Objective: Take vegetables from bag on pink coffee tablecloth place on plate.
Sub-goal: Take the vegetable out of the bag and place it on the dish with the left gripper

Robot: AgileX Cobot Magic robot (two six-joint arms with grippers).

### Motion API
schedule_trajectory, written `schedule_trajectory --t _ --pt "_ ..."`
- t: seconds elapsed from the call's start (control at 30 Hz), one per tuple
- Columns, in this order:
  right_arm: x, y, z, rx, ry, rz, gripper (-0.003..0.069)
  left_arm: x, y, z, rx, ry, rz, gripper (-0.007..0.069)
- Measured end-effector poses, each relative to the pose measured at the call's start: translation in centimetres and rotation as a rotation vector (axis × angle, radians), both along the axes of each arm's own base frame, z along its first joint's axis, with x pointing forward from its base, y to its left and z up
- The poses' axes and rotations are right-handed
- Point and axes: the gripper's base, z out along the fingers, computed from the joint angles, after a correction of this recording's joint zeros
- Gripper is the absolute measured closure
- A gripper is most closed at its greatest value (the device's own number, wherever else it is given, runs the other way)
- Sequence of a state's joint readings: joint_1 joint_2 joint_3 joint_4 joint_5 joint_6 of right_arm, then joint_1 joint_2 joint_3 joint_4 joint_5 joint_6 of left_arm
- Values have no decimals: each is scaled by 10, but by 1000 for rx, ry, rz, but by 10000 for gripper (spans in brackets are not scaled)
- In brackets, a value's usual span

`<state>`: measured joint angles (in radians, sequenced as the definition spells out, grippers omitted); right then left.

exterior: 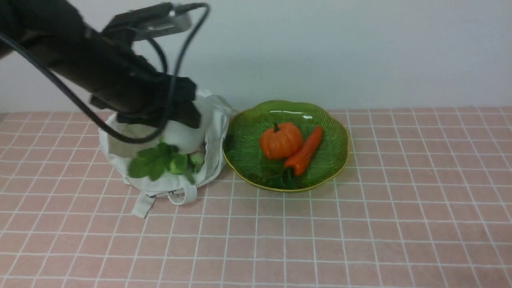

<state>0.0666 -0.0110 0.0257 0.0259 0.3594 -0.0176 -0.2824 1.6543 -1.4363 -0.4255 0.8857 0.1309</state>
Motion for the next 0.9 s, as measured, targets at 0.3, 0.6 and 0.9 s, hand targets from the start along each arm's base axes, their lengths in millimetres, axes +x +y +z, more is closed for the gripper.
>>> schedule_trajectory --t 0.3,0.6,0.9 --pt "0 0 0 0 0 0 675 57 -107 -46 -20 -101 -130 220" --pt "0 0 0 0 0 0 675 104 -135 -90 -21 -95 -126 213" --pt "0 0 0 0 0 0 675 113 -128 -94 6 -85 -126 15"
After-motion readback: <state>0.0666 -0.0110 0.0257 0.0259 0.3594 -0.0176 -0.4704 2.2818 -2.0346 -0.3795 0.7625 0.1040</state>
